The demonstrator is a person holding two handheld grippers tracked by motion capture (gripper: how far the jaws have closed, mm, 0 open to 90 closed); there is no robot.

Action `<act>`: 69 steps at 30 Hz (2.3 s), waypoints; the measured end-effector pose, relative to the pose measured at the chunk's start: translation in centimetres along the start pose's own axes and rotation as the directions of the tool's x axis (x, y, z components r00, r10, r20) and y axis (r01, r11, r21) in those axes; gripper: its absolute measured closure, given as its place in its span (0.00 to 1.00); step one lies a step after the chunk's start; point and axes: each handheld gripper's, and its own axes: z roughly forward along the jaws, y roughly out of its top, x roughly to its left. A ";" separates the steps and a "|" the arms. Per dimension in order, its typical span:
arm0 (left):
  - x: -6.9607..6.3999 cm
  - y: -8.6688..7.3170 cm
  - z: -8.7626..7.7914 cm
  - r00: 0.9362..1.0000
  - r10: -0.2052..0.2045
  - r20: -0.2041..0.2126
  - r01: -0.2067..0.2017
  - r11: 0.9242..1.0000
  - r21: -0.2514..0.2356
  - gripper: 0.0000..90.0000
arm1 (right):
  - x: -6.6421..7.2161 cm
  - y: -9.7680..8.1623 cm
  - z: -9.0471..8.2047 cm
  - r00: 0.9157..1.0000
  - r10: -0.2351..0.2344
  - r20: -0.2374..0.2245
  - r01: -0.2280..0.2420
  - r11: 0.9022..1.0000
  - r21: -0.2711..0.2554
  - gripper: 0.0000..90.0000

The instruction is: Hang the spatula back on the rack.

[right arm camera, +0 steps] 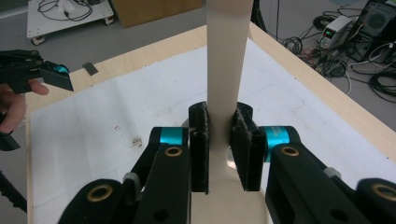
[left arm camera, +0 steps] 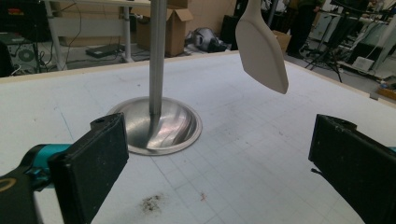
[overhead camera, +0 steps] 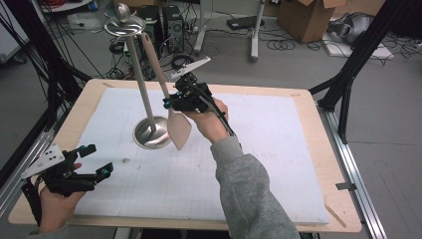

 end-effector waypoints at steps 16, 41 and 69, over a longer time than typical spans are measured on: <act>-0.4 0.3 0.1 1.000 0.003 0.012 -0.002 1.000 -0.011 0.06 | 0.5 -0.1 0.3 1.000 -0.013 -0.013 0.013 1.000 -0.015 0.68; -0.4 0.2 0.7 1.000 0.000 0.017 0.000 1.000 0.000 0.06 | -0.4 -3.9 -3.7 0.998 0.050 0.037 -0.045 0.991 -0.125 0.17; 0.0 0.5 0.9 1.000 -0.006 0.016 0.007 1.000 -0.012 0.06 | -3.0 -11.9 -10.2 0.988 0.113 0.102 -0.090 0.975 -0.205 0.17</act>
